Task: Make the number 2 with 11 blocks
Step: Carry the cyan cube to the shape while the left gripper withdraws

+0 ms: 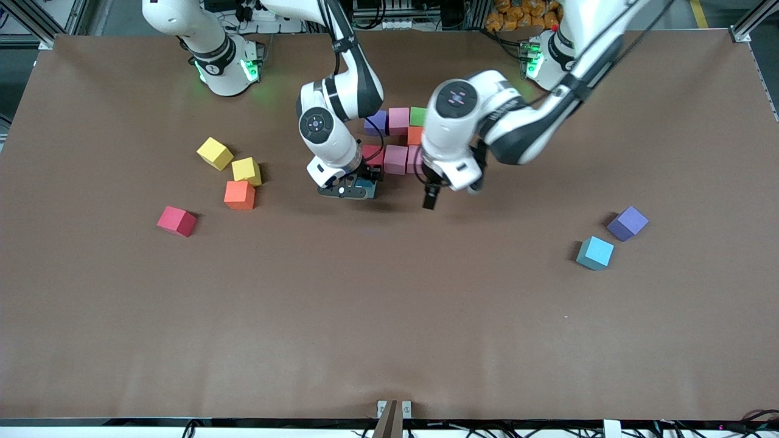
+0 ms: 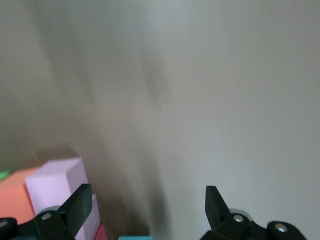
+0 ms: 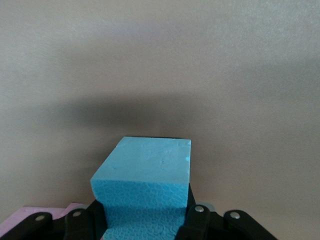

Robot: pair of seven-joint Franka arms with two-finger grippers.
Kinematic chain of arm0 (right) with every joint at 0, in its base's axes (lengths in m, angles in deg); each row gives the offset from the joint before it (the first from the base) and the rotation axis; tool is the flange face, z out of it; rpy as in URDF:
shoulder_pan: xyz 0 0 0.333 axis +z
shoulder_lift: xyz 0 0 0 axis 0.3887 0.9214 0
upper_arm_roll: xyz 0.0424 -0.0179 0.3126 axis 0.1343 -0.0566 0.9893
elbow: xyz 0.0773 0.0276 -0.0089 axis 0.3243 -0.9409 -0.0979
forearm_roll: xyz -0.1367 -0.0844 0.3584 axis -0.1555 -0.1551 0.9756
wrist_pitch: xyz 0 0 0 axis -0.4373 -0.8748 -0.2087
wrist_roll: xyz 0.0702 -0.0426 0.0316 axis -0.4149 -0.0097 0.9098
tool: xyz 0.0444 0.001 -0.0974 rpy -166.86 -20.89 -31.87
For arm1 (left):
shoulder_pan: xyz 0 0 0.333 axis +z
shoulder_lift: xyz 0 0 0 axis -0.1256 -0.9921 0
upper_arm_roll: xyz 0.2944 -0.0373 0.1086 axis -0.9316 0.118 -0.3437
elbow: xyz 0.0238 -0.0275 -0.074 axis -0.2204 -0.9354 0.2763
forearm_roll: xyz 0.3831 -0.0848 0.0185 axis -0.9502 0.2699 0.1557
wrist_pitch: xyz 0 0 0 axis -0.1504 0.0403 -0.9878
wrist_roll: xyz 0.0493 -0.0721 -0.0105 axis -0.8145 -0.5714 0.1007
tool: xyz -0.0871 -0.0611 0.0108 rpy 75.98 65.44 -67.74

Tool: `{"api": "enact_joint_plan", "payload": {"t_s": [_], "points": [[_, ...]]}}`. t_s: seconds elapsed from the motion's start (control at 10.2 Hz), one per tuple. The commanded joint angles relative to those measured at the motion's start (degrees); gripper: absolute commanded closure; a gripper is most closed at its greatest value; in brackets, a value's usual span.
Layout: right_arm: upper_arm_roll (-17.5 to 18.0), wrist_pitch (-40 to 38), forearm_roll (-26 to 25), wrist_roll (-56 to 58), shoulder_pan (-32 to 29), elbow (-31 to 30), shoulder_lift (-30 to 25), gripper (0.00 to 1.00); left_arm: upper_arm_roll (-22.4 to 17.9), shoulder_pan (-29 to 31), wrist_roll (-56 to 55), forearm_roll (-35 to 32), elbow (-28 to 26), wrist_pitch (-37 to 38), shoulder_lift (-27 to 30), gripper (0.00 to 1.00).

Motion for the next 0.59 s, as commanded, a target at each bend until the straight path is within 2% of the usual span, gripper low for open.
{"api": "enact_joint_plan", "payload": {"t_s": [0.0, 0.2, 0.49], "points": [[3.8, -0.8, 0.9, -0.4, -4.0, 1.5, 0.3, 0.92, 3.2, 7.7, 12.0, -0.5, 1.9, 4.3, 1.0, 0.0], [4.3, -0.7, 1.1, -0.7, -4.1, 1.5, 0.3, 0.92, 3.2, 12.1, 22.5, -0.4, 3.2, 5.3, 0.9, 0.0], [4.9, -0.9, 2.0, -0.2, -4.7, 1.5, 0.3, 0.92, 2.9, 14.7, 31.5, -0.3, 6.1, 5.3, 0.1, 0.0]]}}
